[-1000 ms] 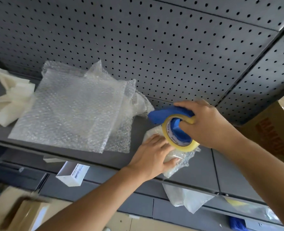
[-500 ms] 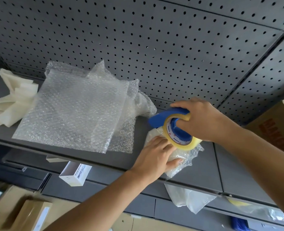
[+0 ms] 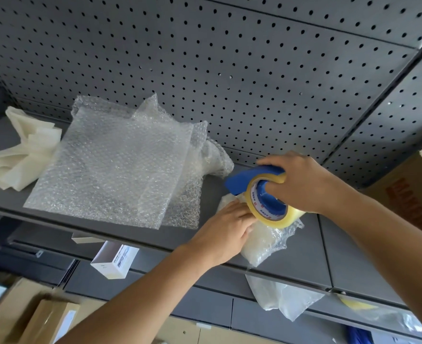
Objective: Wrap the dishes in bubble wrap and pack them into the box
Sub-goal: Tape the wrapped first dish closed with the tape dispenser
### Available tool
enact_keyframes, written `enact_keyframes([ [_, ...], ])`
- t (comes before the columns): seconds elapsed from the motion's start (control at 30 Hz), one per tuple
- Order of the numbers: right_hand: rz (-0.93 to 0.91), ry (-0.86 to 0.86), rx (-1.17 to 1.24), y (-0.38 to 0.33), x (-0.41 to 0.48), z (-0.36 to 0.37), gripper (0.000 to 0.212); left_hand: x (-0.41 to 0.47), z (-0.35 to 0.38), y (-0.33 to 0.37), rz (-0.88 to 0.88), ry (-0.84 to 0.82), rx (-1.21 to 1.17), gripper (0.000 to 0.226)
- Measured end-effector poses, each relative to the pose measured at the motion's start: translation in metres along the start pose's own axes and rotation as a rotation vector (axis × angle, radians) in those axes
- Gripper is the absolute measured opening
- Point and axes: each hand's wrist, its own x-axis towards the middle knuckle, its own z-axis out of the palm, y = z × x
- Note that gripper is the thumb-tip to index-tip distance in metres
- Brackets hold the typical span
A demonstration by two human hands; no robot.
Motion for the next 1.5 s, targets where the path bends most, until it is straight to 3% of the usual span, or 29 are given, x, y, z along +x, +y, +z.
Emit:
enact_keyframes([
  [0.1, 0.023, 0.016, 0.031, 0.003, -0.003, 0.002, 0.047, -0.008, 0.002, 0.007, -0.072, 0.173, 0.011, 0.015],
  [0.23, 0.030, 0.018, 0.035, 0.008, -0.005, 0.004, 0.049, -0.015, 0.003, 0.017, -0.368, 0.396, -0.107, 0.038],
  [0.3, 0.023, 0.025, 0.034, 0.010, -0.004, 0.006, 0.049, -0.013, -0.002, 0.021, -0.478, 0.490, -0.224, 0.039],
  [0.37, 0.020, 0.031, 0.028, 0.012, -0.004, 0.007, 0.049, -0.007, -0.012, 0.025, -0.622, 0.568, -0.418, 0.026],
  [0.43, 0.010, 0.050, 0.039, 0.014, -0.005, 0.008, 0.049, 0.001, -0.022, 0.019, -0.805, 0.524, -0.529, 0.020],
  [0.5, 0.000, 0.063, 0.077, 0.018, -0.008, 0.011, 0.049, 0.010, -0.028, 0.005, -0.924, 0.303, -0.488, 0.025],
  [0.57, -0.017, 0.075, 0.114, 0.023, -0.012, 0.015, 0.051, 0.021, -0.034, -0.008, -0.965, 0.098, -0.452, 0.024],
  [0.67, -0.034, 0.113, 0.150, 0.030, -0.017, 0.022, 0.053, 0.035, -0.045, -0.017, -1.018, -0.060, -0.513, 0.020],
  [0.77, -0.046, 0.133, 0.163, 0.036, -0.019, 0.027, 0.055, 0.043, -0.054, -0.019, -1.141, -0.168, -0.779, 0.021],
  [0.87, -0.063, 0.153, 0.190, 0.042, -0.021, 0.031, 0.056, 0.048, -0.061, -0.020, -1.132, -0.278, -0.906, 0.024],
  [1.07, -0.122, 0.227, 0.266, 0.055, -0.024, 0.037, 0.059, 0.048, -0.057, -0.014, -1.196, -0.276, -1.166, 0.029],
  [1.17, -0.136, 0.250, 0.279, 0.057, -0.025, 0.040, 0.058, 0.038, -0.046, -0.010, -1.228, -0.177, -1.258, 0.025],
  [1.5, -0.171, 0.208, 0.239, 0.065, -0.024, 0.035, 0.060, 0.040, -0.020, -0.004, -1.246, 0.090, -0.878, 0.018],
])
